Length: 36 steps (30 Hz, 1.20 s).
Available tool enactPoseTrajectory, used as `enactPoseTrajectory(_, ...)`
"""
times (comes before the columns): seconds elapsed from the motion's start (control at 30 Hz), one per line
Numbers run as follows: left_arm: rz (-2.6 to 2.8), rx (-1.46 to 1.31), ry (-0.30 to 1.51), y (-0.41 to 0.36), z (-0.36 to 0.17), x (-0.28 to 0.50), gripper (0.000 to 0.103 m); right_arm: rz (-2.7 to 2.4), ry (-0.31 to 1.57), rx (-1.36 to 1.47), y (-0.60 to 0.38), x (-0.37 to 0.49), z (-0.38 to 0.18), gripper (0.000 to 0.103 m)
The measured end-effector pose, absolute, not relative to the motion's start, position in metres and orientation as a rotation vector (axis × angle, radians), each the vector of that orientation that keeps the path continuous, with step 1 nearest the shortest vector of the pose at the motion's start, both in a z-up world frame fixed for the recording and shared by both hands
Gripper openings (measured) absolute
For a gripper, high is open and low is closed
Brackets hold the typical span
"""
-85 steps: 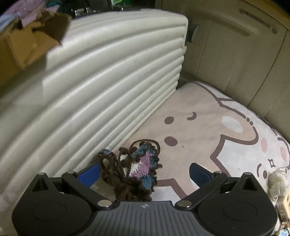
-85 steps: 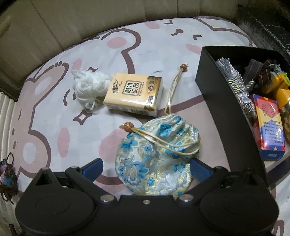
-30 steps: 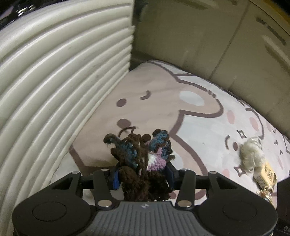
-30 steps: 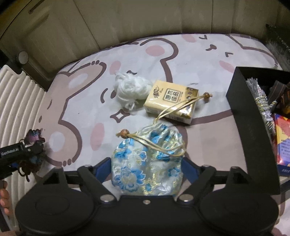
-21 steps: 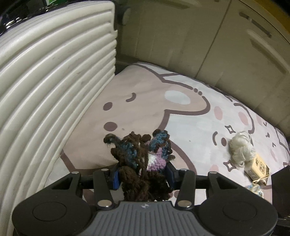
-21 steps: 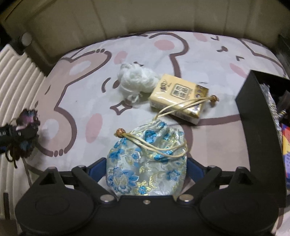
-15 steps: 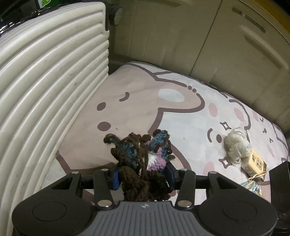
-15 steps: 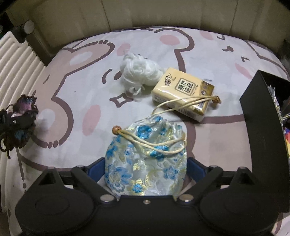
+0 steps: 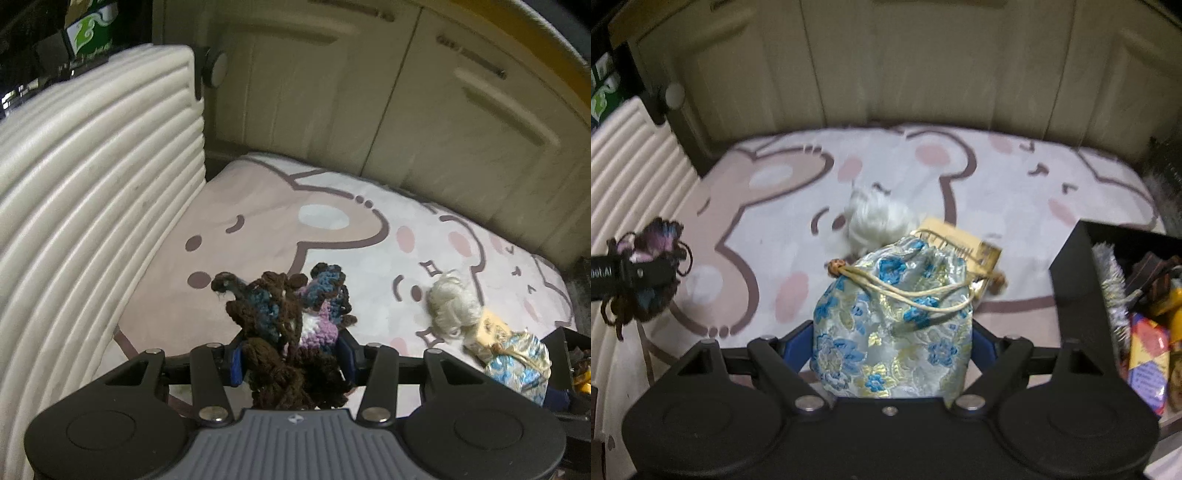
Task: Organize objects
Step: 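Close left tool on crocheted flower while right tool grasps blue-floral pouch, then carry crocheted flower in left tool while right tool carries pouch to black box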
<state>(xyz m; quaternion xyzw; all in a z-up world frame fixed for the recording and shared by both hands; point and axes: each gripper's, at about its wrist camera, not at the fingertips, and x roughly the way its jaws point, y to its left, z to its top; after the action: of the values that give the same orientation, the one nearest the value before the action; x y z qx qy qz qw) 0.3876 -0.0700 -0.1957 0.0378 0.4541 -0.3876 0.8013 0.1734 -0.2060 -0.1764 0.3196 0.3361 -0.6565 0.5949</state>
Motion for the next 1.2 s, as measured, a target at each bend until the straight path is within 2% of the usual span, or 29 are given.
enactPoseTrajectory(0.67, -0.911, 0.050, 0.818, -0.056, -0.126, 0.338, 0.048, -1.577, 0.645, 0.571, -0.176, 0.165, -0.110, 0.085)
enactPoseTrajectory(1.2, -1.013, 0.019, 0.813, -0.089, -0.102, 0.290, 0.048, -1.676, 0.581, 0.551, -0.143, 0.105, -0.070, 0.085)
